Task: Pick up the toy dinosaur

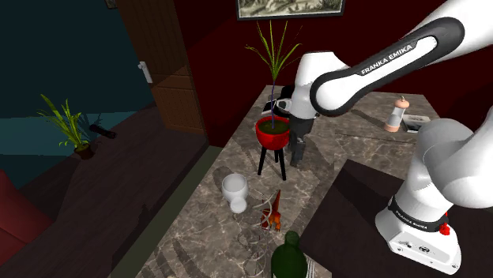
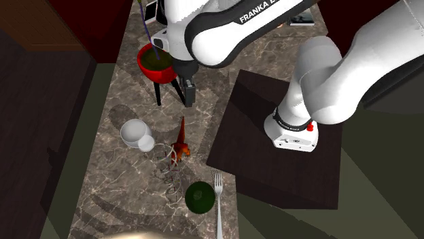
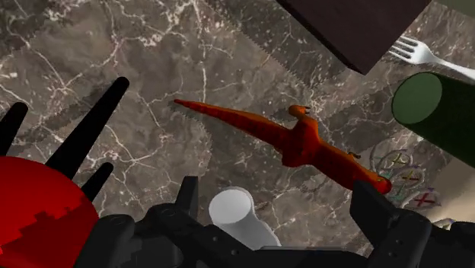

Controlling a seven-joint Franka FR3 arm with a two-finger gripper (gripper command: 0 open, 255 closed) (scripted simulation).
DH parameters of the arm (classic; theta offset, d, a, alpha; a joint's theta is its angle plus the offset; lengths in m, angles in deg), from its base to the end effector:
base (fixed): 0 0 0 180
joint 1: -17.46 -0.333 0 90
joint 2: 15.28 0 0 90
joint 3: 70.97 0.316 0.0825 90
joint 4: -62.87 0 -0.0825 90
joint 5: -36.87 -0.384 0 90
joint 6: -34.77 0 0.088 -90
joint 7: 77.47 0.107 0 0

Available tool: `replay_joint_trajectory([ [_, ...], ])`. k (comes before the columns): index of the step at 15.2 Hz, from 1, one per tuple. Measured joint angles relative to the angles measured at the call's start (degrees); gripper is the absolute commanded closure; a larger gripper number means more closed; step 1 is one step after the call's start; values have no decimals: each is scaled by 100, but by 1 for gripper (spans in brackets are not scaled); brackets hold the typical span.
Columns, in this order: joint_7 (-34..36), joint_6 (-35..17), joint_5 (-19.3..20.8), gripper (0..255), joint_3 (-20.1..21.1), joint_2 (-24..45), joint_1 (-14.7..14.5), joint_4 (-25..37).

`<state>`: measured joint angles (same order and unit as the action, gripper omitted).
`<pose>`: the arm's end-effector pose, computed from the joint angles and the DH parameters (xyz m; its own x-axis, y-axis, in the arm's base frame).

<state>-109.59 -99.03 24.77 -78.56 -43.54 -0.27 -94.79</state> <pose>0.3614 0.0716 0.3696 0.8164 0.5541 0.1623 0.5760 -0.8015 -0.1606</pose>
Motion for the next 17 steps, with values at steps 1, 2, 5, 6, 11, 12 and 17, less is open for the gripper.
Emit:
replay_joint_trajectory([
  [1,-234,-237,-102,0,-50,185,-133,-35],
  [2,-455,-451,-212,0,-78,308,-276,-100],
  [5,-1221,-1137,-692,0,-206,964,-800,-79],
  [6,-1531,-1358,-898,0,-271,1188,-977,-74],
  [11,-3447,-2223,-2439,0,-470,2312,-1920,133],
  [12,-3902,-2327,-2832,0,-456,2545,-2063,227],
  [17,-5651,-2667,-4457,0,-153,3389,-2337,555],
])
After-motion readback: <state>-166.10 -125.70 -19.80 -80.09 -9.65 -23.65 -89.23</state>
